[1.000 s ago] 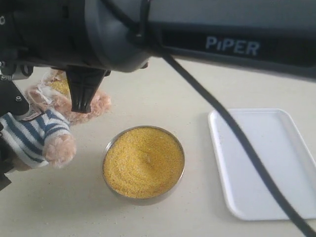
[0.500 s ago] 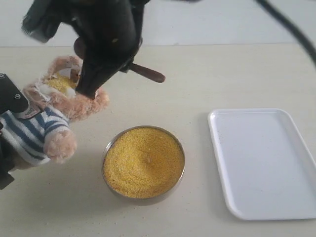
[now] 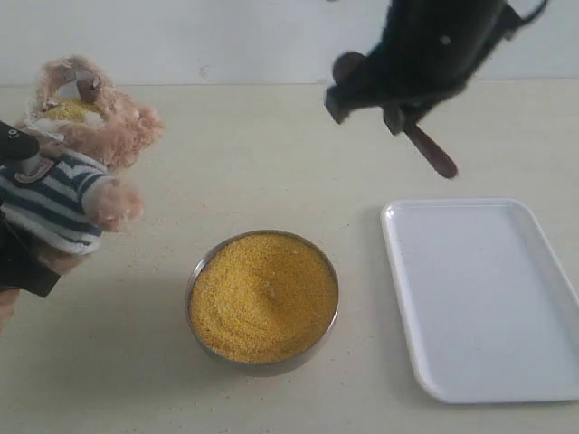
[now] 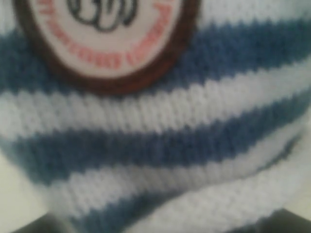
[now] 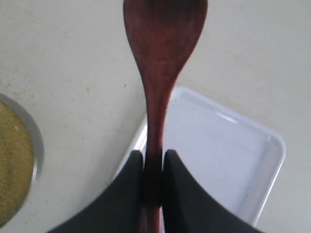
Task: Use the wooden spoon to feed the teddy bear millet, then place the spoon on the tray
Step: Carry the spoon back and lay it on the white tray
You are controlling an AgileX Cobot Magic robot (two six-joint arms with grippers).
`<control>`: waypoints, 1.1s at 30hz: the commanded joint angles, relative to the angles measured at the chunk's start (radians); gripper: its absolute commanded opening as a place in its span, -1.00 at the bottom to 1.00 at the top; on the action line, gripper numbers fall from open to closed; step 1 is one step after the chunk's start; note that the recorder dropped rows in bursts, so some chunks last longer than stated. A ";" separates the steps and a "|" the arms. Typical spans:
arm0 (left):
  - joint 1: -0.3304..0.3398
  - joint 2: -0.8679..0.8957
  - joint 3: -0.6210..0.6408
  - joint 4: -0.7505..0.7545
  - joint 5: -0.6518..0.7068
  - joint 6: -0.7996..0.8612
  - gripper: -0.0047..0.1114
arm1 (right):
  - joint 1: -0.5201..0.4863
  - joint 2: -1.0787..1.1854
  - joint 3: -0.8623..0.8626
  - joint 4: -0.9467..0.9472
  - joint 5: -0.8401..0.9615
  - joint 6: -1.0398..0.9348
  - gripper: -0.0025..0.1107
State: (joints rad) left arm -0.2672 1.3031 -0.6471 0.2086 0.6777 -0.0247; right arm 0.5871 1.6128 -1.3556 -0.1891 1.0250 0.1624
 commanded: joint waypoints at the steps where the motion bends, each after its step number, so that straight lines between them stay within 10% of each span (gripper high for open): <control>1: -0.004 -0.003 -0.010 -0.004 -0.041 -0.045 -0.85 | -0.113 -0.087 0.300 0.053 -0.195 0.058 -0.96; 18: -0.004 -0.003 -0.010 -0.004 -0.049 -0.076 -0.85 | -0.189 -0.012 0.788 0.013 -0.730 0.257 -0.95; 25: -0.004 -0.003 -0.010 -0.006 -0.046 -0.087 -0.85 | -0.189 -0.038 0.785 0.017 -0.720 0.257 -0.14; 33: -0.004 -0.001 -0.010 -0.010 -0.042 -0.118 -0.85 | -0.189 -0.198 0.771 -0.034 -0.641 0.261 -0.10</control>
State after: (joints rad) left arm -0.2672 1.3031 -0.6471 0.2086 0.6588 -0.1274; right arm 0.4081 1.4575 -0.5801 -0.2064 0.3638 0.4232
